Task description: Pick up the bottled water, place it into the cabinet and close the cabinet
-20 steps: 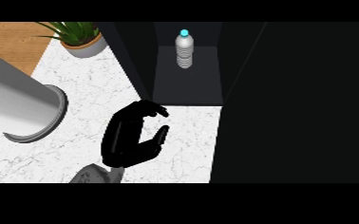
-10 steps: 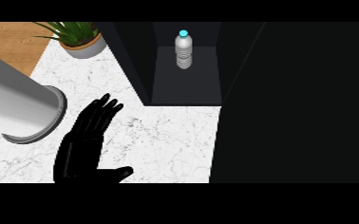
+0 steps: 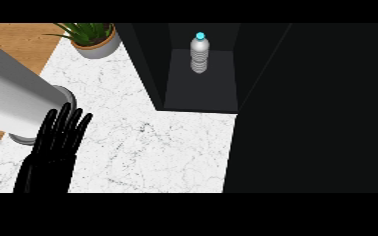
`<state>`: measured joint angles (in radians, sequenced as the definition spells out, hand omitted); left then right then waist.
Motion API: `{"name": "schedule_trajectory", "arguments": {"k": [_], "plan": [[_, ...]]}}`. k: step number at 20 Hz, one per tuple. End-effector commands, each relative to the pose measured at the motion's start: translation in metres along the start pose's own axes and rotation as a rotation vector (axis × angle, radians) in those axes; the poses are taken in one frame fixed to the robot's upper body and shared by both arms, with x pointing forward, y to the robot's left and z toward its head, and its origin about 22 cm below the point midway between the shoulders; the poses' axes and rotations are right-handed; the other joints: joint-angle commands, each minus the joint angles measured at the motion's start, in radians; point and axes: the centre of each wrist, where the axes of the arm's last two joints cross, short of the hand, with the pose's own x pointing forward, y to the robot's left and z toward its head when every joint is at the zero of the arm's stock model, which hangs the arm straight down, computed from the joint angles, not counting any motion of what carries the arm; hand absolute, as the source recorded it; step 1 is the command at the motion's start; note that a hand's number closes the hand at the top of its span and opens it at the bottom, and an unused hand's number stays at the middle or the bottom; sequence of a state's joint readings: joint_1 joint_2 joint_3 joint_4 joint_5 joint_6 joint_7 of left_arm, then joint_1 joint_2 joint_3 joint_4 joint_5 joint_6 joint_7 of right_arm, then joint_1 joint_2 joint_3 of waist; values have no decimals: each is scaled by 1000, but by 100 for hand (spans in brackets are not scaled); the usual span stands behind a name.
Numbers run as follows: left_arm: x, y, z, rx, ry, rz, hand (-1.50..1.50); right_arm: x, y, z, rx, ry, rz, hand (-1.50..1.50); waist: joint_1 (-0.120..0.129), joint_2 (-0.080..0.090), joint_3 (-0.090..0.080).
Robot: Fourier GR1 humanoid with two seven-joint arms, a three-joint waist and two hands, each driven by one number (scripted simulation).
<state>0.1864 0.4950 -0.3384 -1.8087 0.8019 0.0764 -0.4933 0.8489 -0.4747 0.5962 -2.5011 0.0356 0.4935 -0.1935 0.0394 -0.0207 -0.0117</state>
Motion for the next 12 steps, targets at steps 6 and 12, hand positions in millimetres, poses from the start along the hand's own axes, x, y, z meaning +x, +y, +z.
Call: {"name": "schedule_trajectory", "arguments": {"k": [6,12], "plan": [[29,22,10,-2,-6,12,-150,26,25,-26,99,-82,-47,150,33,17,-3],[44,34,19,-53,15,12,-150,22,25,-34,116,-131,-89,150,86,26,-3]]}}
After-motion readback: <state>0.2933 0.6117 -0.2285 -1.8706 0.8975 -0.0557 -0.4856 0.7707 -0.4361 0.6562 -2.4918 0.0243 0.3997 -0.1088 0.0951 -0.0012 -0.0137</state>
